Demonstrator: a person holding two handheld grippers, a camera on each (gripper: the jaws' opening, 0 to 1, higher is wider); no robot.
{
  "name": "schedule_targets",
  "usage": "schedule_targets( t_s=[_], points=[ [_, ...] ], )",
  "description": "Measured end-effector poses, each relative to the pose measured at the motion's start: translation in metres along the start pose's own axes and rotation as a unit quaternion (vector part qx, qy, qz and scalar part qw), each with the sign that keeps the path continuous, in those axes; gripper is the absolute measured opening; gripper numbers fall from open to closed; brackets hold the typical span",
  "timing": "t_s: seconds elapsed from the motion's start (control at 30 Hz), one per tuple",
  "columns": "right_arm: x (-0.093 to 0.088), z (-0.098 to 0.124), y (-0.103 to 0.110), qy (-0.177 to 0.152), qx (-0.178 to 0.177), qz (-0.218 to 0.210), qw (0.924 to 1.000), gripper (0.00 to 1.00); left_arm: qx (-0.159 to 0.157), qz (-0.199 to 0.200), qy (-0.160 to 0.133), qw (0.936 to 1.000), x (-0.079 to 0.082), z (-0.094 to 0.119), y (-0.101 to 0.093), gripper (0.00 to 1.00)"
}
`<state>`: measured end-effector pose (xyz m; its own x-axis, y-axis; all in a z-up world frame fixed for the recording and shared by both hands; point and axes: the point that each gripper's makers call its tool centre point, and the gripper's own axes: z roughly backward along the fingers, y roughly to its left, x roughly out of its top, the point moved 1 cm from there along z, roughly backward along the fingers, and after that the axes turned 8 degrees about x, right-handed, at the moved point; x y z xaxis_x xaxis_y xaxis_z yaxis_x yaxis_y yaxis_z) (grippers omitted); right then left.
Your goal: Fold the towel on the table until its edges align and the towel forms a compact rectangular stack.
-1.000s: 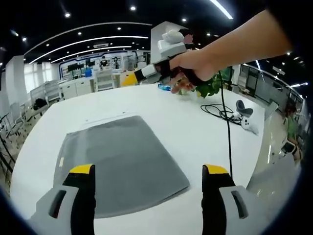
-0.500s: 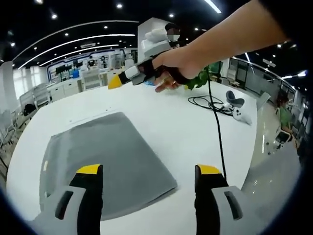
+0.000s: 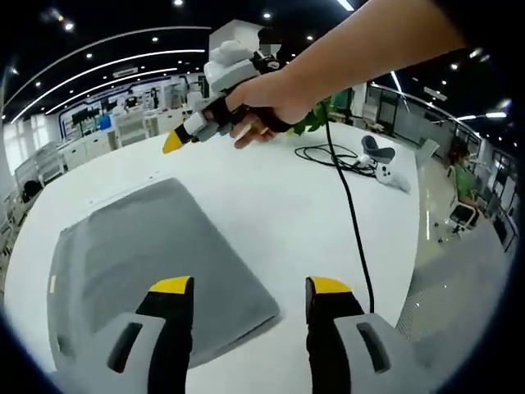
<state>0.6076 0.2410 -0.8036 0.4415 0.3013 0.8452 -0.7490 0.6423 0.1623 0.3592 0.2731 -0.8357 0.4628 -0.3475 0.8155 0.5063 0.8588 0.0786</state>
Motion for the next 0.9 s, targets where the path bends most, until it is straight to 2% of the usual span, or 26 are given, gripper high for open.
schedule_targets(
  t_s=[0.13,0.27,0.47,0.53,0.63,0.9],
  points=[
    [-0.004,-0.007,-0.002,0.002,0.004,-0.002,1.0,0.44,-0.015,-0.016,0.007,0.9997,-0.006,-0.002,-0.007,0.4],
    [-0.008,-0.013,-0.006,0.007,0.006,0.005,0.9999,0.42,-0.026,-0.022,0.018,0.9993,-0.014,-0.007,-0.012,0.38],
    [-0.014,-0.026,-0.02,0.013,0.014,0.014,0.9997,0.38,-0.042,-0.032,0.027,0.9982,-0.019,-0.016,-0.02,0.31],
    [-0.017,-0.031,-0.027,0.015,0.016,0.013,0.9997,0.37,-0.057,-0.042,0.05,0.9963,-0.028,-0.021,-0.026,0.29],
    [-0.019,-0.033,-0.029,0.015,0.015,0.017,0.9996,0.34,-0.063,-0.044,0.047,0.9959,-0.03,-0.027,-0.031,0.27],
    [-0.032,-0.049,-0.047,0.022,0.017,0.0,0.9996,0.3,-0.062,-0.063,0.064,0.994,-0.039,-0.035,-0.036,0.27]
  ],
)
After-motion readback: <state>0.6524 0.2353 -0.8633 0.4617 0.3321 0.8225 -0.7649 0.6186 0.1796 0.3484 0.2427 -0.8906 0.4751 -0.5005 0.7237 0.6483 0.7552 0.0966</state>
